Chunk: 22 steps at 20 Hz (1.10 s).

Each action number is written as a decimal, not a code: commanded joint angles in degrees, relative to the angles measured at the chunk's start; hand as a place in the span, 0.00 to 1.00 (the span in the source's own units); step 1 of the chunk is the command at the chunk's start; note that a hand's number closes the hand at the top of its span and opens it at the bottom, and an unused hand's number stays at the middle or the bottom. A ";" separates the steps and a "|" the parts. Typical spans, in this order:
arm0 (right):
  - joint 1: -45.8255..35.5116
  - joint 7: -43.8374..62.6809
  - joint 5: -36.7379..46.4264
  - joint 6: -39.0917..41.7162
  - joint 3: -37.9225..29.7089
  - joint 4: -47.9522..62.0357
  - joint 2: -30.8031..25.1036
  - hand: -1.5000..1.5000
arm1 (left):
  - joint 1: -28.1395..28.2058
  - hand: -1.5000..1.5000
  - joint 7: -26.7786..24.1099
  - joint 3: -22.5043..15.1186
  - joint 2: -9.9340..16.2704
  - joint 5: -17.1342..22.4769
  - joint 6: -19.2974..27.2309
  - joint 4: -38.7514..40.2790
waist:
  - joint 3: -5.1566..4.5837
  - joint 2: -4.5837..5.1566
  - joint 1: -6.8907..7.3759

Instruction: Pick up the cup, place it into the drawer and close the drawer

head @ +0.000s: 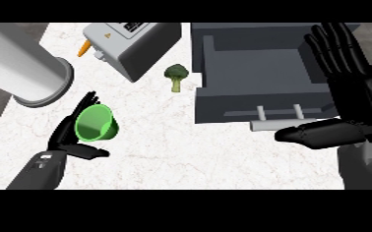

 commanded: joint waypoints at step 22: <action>1.24 0.04 -1.07 1.47 -1.49 -0.38 -1.31 0.00 | -1.07 1.00 -17.86 1.54 -5.86 1.32 0.77 -4.34 | -0.01 -0.02 -0.29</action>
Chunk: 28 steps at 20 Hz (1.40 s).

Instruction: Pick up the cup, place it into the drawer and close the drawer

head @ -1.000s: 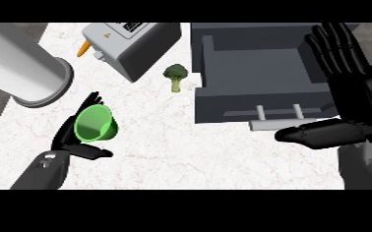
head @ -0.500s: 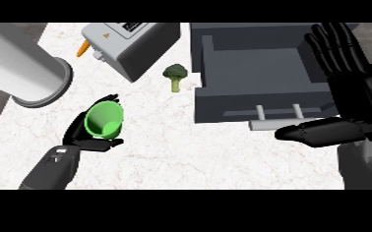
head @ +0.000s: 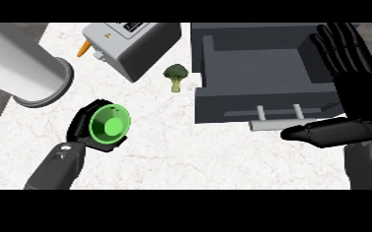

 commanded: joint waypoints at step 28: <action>2.56 -1.61 -0.36 0.60 -4.14 1.18 -1.56 0.00 | -21.91 1.00 31.22 -2.46 -13.98 10.26 16.66 -32.52 | 0.41 -1.35 2.58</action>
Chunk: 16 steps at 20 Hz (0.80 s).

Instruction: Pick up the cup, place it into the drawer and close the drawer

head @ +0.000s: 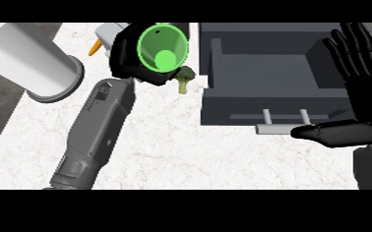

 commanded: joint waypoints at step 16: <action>-0.48 -3.66 2.05 -0.28 2.08 1.65 2.17 0.00 | -29.69 1.00 26.63 -15.85 -1.11 8.36 23.62 15.08 | 0.04 1.16 -3.84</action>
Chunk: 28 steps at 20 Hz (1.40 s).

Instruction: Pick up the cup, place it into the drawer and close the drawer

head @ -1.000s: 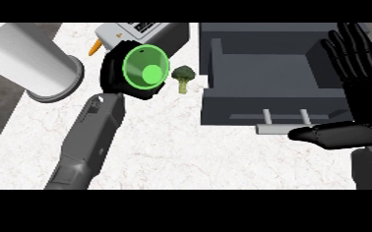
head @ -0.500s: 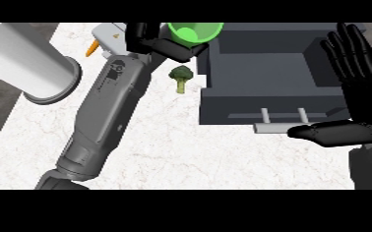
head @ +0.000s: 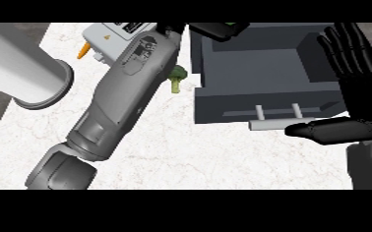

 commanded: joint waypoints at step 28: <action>-6.46 2.63 -14.01 20.15 13.07 3.45 -0.16 1.00 | 0.63 0.00 -10.05 -12.27 -0.03 21.36 -3.34 9.73 | -0.06 1.92 -8.36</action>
